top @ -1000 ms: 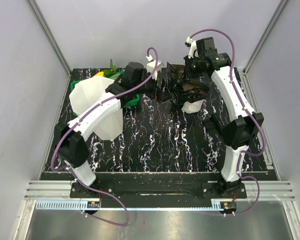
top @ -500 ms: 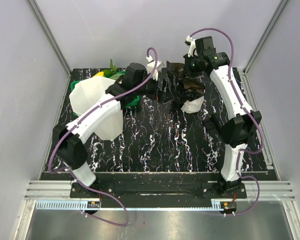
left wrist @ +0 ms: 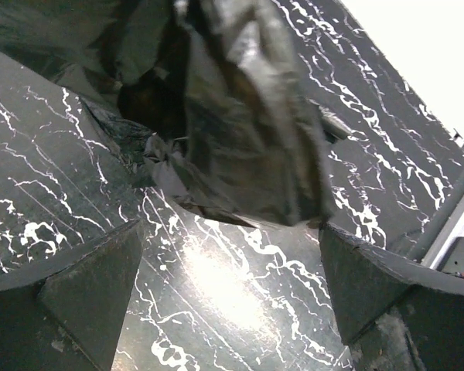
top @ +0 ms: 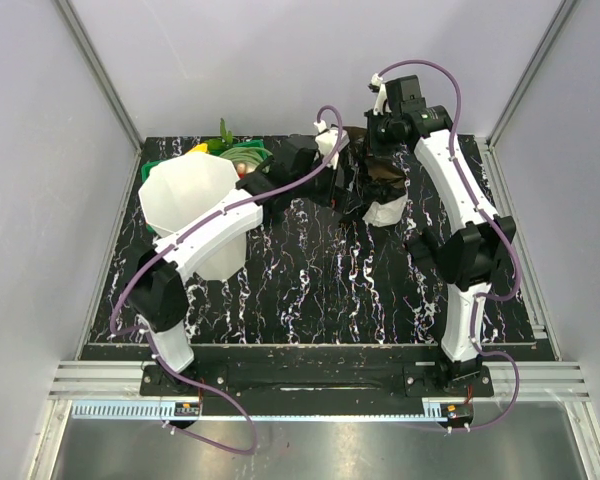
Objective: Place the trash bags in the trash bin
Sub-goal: Unfold the trash bag at the center of the board.
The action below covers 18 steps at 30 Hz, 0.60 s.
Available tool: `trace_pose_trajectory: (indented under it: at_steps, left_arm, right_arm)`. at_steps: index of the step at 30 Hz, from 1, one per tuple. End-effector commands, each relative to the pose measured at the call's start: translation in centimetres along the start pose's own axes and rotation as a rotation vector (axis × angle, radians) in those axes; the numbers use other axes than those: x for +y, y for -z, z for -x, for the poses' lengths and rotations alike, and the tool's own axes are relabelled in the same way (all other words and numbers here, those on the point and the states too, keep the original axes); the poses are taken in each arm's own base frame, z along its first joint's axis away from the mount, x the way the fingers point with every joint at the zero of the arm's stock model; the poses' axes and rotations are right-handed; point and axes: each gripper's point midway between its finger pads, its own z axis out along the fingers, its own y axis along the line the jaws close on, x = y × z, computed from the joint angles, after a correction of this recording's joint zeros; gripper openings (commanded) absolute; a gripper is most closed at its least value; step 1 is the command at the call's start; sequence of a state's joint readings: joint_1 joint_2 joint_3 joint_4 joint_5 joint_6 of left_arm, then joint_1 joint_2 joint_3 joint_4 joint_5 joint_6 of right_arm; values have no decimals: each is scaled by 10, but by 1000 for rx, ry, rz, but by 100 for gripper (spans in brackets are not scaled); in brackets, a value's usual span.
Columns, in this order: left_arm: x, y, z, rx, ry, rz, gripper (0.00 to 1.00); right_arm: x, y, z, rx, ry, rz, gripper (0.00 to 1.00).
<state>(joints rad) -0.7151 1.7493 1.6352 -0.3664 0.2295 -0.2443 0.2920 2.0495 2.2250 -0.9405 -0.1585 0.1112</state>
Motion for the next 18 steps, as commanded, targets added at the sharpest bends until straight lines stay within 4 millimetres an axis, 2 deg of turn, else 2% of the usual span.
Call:
trace_pose_trajectory:
  at_steps: [1, 5, 9, 18]
  left_arm:
    - [-1, -1, 23, -57, 3, 17, 99]
    - [-11, 4, 31, -58, 22, -13, 99]
    - [-14, 2, 31, -53, 24, -15, 99]
    - [-16, -18, 27, -34, 27, -13, 99]
  right_arm:
    - [3, 9, 22, -73, -2, 12, 0]
    - [2, 6, 18, -64, -4, 12, 0]
    - [2, 3, 17, -61, -7, 10, 0]
    - [2, 1, 13, -51, -11, 17, 0]
